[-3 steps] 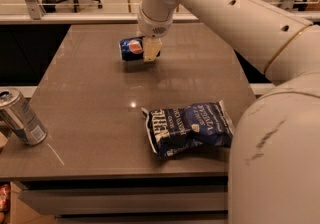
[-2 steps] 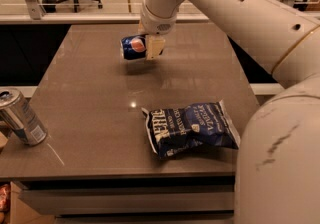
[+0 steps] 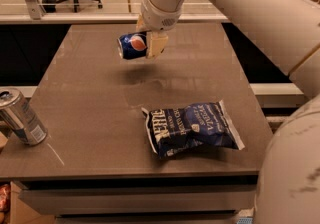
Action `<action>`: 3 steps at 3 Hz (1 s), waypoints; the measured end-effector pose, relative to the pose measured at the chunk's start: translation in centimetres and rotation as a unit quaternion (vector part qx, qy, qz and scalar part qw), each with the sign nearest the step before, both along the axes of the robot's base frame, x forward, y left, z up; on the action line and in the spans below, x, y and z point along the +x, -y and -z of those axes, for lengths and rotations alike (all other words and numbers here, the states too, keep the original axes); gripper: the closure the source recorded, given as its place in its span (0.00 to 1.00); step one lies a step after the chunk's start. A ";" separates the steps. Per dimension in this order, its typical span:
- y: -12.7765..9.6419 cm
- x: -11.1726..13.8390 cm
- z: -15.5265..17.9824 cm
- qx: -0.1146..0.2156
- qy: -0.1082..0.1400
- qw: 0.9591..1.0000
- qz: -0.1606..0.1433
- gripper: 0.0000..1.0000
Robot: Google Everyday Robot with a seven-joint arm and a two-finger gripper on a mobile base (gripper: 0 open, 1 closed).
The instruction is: Move pepsi can near blue chip bag
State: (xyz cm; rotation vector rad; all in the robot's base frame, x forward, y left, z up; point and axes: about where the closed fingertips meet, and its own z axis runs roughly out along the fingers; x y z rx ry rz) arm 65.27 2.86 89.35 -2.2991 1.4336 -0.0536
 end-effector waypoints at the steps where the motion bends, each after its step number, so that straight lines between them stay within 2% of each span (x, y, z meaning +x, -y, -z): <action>1: -0.8 -4.0 -2.1 0.007 -0.007 1.000 -0.024 1.00; 2: -0.8 -4.0 -2.1 0.007 -0.007 1.000 -0.024 1.00; 3: -1.2 -4.2 -1.9 0.005 -0.013 0.999 -0.047 1.00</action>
Offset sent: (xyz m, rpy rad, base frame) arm -0.0659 0.0107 0.0337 0.0277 0.0263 0.0649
